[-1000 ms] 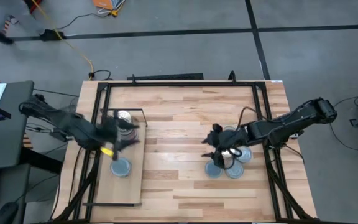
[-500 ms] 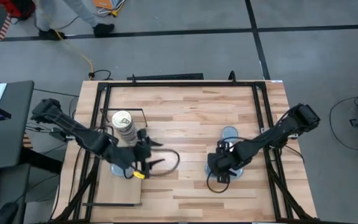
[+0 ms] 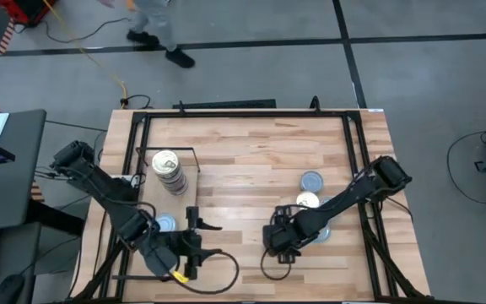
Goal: Stack canned seafood by type on shelf
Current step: Stack the green and white tuna can on the green and white tuna can on the shelf
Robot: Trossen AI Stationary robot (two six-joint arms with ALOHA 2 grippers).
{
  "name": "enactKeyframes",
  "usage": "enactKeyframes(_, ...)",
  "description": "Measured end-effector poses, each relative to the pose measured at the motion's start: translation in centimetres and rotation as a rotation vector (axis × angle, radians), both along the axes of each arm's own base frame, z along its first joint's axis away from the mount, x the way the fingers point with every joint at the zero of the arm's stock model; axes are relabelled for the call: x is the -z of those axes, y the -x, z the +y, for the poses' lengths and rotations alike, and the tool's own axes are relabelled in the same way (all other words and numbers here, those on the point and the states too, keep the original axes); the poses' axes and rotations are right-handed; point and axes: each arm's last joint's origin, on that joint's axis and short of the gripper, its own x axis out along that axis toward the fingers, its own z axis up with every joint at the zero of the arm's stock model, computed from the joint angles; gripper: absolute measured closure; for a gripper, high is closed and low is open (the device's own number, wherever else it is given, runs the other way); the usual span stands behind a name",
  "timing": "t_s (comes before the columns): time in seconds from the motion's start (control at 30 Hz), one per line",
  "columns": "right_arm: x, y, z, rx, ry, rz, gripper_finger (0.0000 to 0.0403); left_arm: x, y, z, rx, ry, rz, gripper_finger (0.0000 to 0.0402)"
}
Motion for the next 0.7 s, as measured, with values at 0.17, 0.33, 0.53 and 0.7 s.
enactKeyframes(0.17,-0.7,-3.6,-0.6,-0.037,0.031,-0.116,0.0112,0.0,0.9,-0.9,0.001,-0.001,-0.017,0.015)
enactKeyframes(0.33,-2.3,-5.6,-2.8,0.001,0.027,-0.18,0.0112,-0.2,1.2,-1.4,-0.002,0.005,-0.044,0.015)
enactKeyframes(0.53,-5.0,-3.5,-3.2,0.025,-0.107,-0.115,0.0112,-0.2,1.6,-1.8,0.035,-0.001,-0.034,0.015)
enactKeyframes(0.7,-2.6,-2.4,-3.6,-0.003,-0.203,0.001,0.0112,-0.1,1.6,-1.9,0.075,0.045,-0.014,0.015)
